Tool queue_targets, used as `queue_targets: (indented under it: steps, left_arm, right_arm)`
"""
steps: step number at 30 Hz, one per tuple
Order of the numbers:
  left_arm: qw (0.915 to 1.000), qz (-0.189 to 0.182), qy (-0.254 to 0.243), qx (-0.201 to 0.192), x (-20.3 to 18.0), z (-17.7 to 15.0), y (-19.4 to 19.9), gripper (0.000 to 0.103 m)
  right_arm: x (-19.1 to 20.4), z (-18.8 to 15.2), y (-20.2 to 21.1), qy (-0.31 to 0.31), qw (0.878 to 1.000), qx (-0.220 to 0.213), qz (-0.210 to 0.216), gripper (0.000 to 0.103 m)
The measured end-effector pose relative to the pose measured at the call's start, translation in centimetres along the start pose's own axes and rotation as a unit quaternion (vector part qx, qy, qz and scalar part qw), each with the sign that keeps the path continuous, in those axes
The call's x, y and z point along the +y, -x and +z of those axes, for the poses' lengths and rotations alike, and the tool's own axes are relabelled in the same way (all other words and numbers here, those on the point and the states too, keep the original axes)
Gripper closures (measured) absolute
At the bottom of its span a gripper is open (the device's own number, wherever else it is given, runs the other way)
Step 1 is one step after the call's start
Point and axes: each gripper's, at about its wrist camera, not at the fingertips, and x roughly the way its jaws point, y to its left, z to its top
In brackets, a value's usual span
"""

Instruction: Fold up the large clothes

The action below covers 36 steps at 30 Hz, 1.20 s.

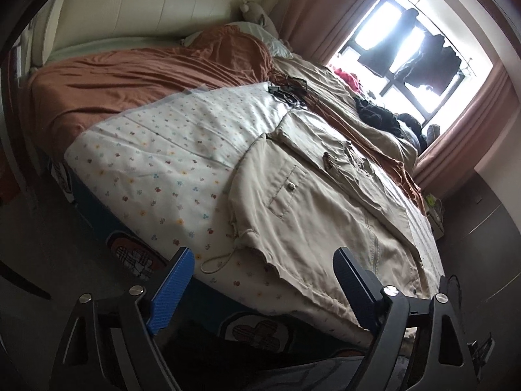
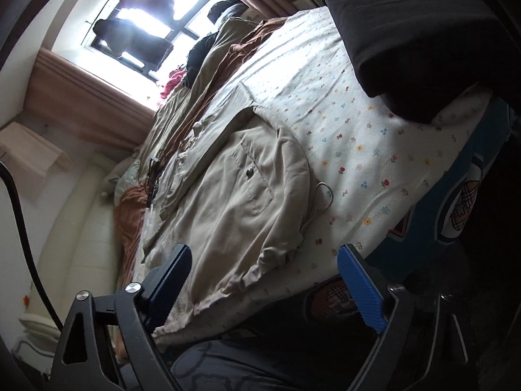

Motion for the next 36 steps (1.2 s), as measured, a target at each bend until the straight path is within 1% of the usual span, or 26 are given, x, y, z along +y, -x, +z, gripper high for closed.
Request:
queue_targets:
  steps: [1,3,4,6,8,10,13,16,21,29,30,32,33,35,36]
  left_arm:
    - [1.0,-0.001,0.004,0.003,0.4,0.2,-0.4,0.02]
    - [0.9999,0.003,0.008,0.008,0.9,0.4,-1.4,0.021]
    - [0.9999,0.004,0.012,0.011,1.1,0.6,-2.0,0.023]
    - [0.9995,0.002,0.021,0.023,1.6,0.9,-3.4,0.028]
    - [0.9988,-0.004,0.031,0.038,2.0,1.2,-4.9,0.034]
    - [0.998,-0.003,0.041,0.049,2.3,1.5,-6.3,0.038]
    - [0.9967,-0.004,0.049,0.065,2.5,1.9,-8.3,0.042]
    - [0.9956,-0.003,0.05,0.08,2.5,2.3,-10.1,0.049]
    - [0.9924,-0.001,0.063,0.106,2.8,2.5,-13.2,0.056]
    - [0.9928,-0.007,0.062,0.102,2.2,3.6,-15.5,0.056]
    - [0.9928,-0.008,0.063,0.102,2.2,3.7,-15.7,0.057]
    - [0.9924,-0.009,0.064,0.105,2.3,3.8,-16.1,0.064]
    - [0.9921,-0.011,0.067,0.106,2.4,3.7,-16.1,0.065]
    - [0.9911,-0.018,0.074,0.109,2.6,3.5,-15.9,0.069]
    - [0.9906,-0.021,0.075,0.112,2.7,3.4,-15.8,0.07]
  right_arm:
    - [-0.2,0.1,-0.6,-0.002,1.0,0.003,0.0,0.02]
    - [-0.5,0.3,-1.6,-0.003,1.0,0.006,-0.002,0.022]
    - [-0.7,0.4,-2.2,-0.004,1.0,0.009,0.002,0.026]
    - [-0.9,0.5,-3.5,-0.008,1.0,0.021,0.009,0.03]
    - [-1.2,0.6,-4.9,-0.014,0.999,0.033,0.01,0.032]
    - [-1.5,0.4,-6.1,-0.021,0.999,0.044,0.014,0.035]
    - [-2.0,0.5,-7.3,-0.032,0.998,0.056,0.029,0.038]
    - [-2.4,0.7,-7.9,-0.036,0.997,0.056,0.045,0.039]
    - [-2.5,1.2,-9.2,-0.055,0.994,0.058,0.073,0.039]
    - [-1.7,1.7,-11.1,-0.061,0.992,0.058,0.094,0.039]
    - [-1.6,1.9,-11.4,-0.062,0.992,0.057,0.094,0.039]
    - [-1.4,1.9,-11.6,-0.061,0.992,0.055,0.093,0.039]
    - [-1.2,1.9,-11.6,-0.059,0.993,0.055,0.09,0.039]
    - [-1.0,1.9,-11.6,-0.055,0.993,0.055,0.087,0.039]
    - [-1.2,1.8,-11.3,-0.055,0.993,0.055,0.086,0.041]
